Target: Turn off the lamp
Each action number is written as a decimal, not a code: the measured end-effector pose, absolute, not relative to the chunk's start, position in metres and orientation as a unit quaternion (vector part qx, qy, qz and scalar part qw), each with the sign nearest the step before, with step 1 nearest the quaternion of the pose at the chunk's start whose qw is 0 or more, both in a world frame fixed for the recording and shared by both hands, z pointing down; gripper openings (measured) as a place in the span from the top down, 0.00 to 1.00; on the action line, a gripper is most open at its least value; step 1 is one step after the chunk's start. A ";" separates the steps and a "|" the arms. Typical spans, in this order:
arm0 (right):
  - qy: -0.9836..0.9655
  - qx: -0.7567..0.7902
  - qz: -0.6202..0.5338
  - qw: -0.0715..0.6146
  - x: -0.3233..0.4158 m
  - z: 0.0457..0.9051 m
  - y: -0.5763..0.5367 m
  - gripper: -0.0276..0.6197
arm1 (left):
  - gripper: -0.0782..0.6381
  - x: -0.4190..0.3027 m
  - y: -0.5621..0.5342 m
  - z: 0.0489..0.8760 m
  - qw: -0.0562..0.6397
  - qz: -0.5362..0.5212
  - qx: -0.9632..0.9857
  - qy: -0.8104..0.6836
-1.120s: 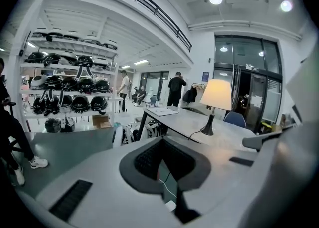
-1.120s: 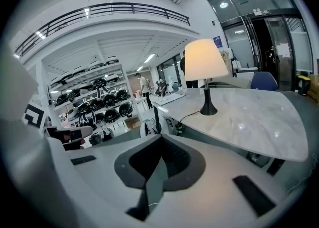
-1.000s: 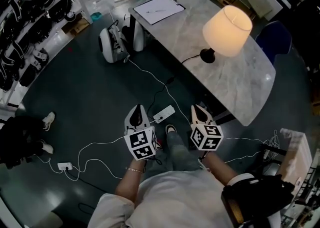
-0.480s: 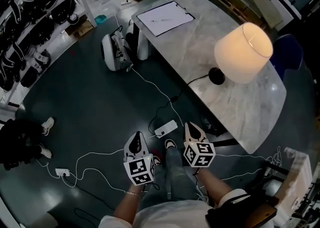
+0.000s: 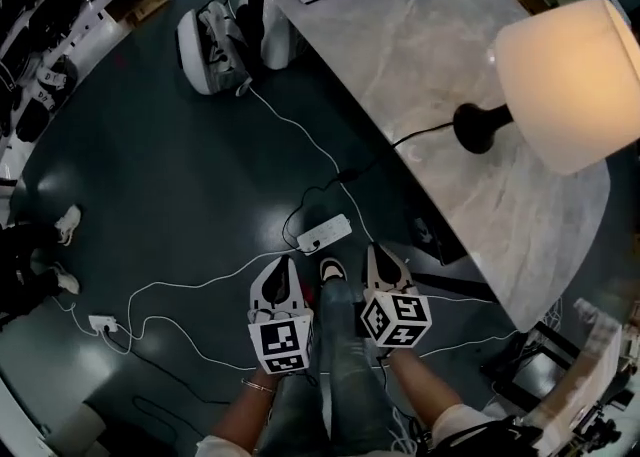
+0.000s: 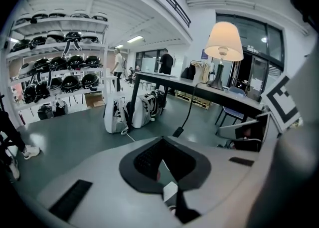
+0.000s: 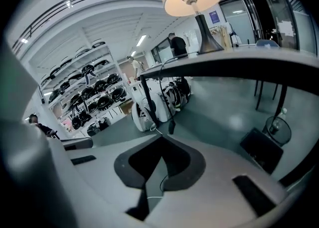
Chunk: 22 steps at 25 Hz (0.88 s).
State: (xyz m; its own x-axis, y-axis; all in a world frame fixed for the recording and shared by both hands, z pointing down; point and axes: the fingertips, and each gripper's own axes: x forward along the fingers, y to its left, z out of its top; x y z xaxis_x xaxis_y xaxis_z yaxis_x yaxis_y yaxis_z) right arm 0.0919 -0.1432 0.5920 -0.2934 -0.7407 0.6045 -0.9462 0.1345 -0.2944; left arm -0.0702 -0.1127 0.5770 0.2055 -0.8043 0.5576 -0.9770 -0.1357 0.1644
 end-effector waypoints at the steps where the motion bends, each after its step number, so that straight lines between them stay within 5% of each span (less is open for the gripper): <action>1: -0.734 0.575 0.327 0.157 0.094 0.603 -0.143 0.96 | 0.90 -0.067 -0.114 0.589 0.257 0.171 0.733 -0.606; 18: -0.739 0.569 0.331 0.143 0.102 0.682 -0.192 0.95 | 0.90 -0.069 -0.136 0.663 0.292 0.166 0.703 -0.627; 22: -0.749 0.556 0.325 0.153 0.089 0.688 -0.212 0.86 | 0.90 -0.076 -0.142 0.660 0.292 0.165 0.697 -0.634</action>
State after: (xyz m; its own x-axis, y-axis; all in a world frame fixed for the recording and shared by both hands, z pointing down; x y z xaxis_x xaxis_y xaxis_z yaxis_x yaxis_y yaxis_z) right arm 0.0892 -0.2118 0.6879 -0.3343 -0.7347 0.5903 -0.9331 0.1696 -0.3173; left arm -0.0764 -0.1421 0.6597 0.1410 -0.7878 0.5996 -0.9799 -0.0248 0.1979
